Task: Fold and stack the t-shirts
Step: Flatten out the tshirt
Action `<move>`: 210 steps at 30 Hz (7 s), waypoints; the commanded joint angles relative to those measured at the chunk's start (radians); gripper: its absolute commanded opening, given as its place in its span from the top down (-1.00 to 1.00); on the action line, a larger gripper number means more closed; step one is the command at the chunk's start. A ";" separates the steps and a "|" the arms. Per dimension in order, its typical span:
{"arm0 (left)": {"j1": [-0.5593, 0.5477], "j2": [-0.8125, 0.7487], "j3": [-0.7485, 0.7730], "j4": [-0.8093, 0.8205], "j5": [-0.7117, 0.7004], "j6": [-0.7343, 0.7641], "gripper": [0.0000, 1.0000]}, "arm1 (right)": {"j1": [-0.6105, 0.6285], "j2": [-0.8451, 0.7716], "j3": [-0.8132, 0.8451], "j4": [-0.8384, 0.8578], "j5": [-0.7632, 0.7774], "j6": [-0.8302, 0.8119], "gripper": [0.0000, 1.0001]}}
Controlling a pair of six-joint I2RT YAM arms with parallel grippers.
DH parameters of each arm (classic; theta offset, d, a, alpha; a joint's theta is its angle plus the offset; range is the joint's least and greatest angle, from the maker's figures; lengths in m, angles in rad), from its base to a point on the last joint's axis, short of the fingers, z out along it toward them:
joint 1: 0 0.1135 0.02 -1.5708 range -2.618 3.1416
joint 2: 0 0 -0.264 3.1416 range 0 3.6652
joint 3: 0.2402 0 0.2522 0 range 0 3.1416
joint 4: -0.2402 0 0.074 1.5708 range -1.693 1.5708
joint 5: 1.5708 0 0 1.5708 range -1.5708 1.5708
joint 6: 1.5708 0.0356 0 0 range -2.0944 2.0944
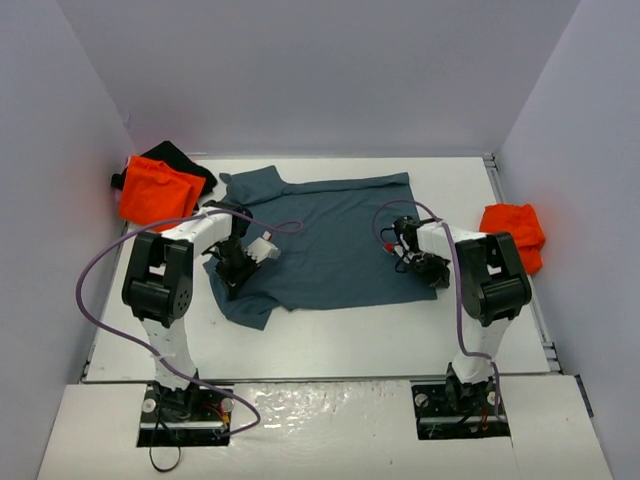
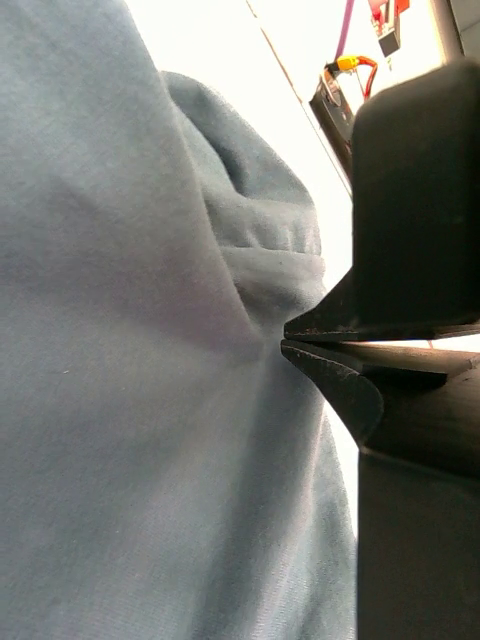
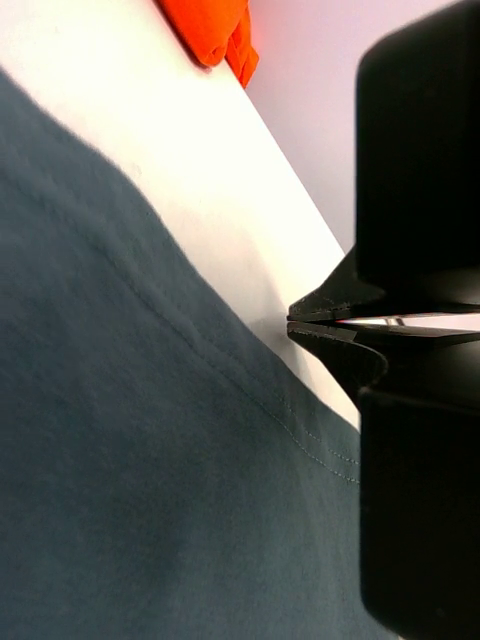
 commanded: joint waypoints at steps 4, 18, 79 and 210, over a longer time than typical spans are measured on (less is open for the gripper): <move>0.003 -0.058 0.069 0.024 0.027 -0.030 1.00 | -0.003 -0.176 0.117 -0.005 0.027 0.037 1.00; -0.006 -0.076 0.109 0.004 0.044 -0.037 1.00 | 0.048 -0.174 0.155 -0.021 -0.113 0.075 1.00; -0.024 -0.393 0.150 -0.022 -0.015 0.005 1.00 | 0.128 0.022 0.168 0.103 0.077 0.216 0.85; 0.385 0.623 1.378 -0.154 0.333 -0.340 0.05 | 0.188 -0.007 0.420 0.092 -0.061 0.077 -0.05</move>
